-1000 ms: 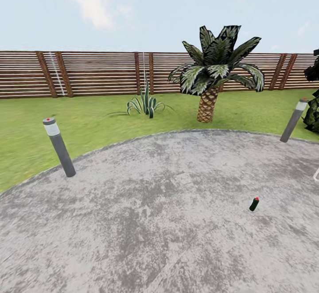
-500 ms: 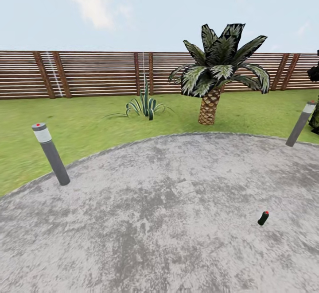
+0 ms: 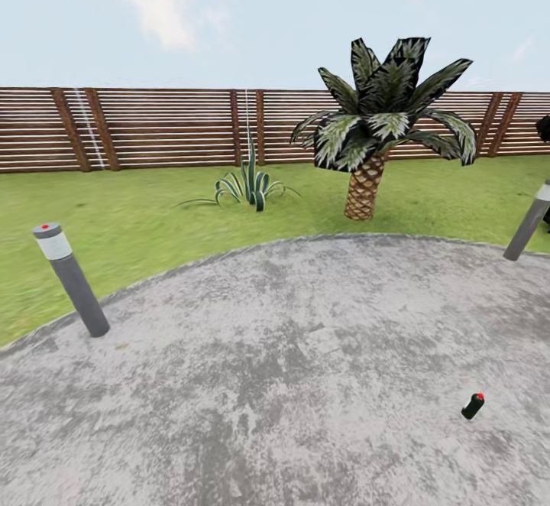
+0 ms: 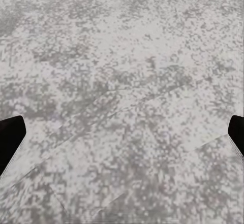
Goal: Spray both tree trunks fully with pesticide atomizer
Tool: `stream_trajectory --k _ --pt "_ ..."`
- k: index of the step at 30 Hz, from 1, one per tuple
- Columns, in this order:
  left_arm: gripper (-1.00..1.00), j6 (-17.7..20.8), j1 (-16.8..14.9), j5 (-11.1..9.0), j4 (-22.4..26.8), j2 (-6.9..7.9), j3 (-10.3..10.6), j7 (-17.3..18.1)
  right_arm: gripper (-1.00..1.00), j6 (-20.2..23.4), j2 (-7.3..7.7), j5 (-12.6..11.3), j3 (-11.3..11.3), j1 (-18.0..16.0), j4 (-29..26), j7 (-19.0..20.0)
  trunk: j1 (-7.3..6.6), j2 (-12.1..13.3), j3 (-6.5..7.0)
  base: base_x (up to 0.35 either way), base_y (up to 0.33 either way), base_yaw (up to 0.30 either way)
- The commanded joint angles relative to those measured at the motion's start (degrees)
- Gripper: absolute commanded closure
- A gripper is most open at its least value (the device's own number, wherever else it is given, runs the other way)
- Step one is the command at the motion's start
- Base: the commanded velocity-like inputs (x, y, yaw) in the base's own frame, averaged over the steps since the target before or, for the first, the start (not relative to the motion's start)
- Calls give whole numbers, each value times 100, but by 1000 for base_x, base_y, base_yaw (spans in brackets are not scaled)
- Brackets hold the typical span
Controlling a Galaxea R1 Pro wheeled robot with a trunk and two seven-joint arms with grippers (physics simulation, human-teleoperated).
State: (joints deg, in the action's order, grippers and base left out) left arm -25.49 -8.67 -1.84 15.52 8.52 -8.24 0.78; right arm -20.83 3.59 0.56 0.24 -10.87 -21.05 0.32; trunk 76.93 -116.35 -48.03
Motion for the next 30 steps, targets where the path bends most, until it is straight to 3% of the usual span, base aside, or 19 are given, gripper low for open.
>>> stream_trajectory --k 1,30 --pt "-100 -18 -3 -19 -5 0 -3 6 -100 -18 1 5 2 -3 4 3 3 -2 -5 336 0 0" --pt "-100 -18 -3 -19 -5 0 -3 3 -100 -18 1 5 2 -3 4 3 3 -2 -5 336 0 0"
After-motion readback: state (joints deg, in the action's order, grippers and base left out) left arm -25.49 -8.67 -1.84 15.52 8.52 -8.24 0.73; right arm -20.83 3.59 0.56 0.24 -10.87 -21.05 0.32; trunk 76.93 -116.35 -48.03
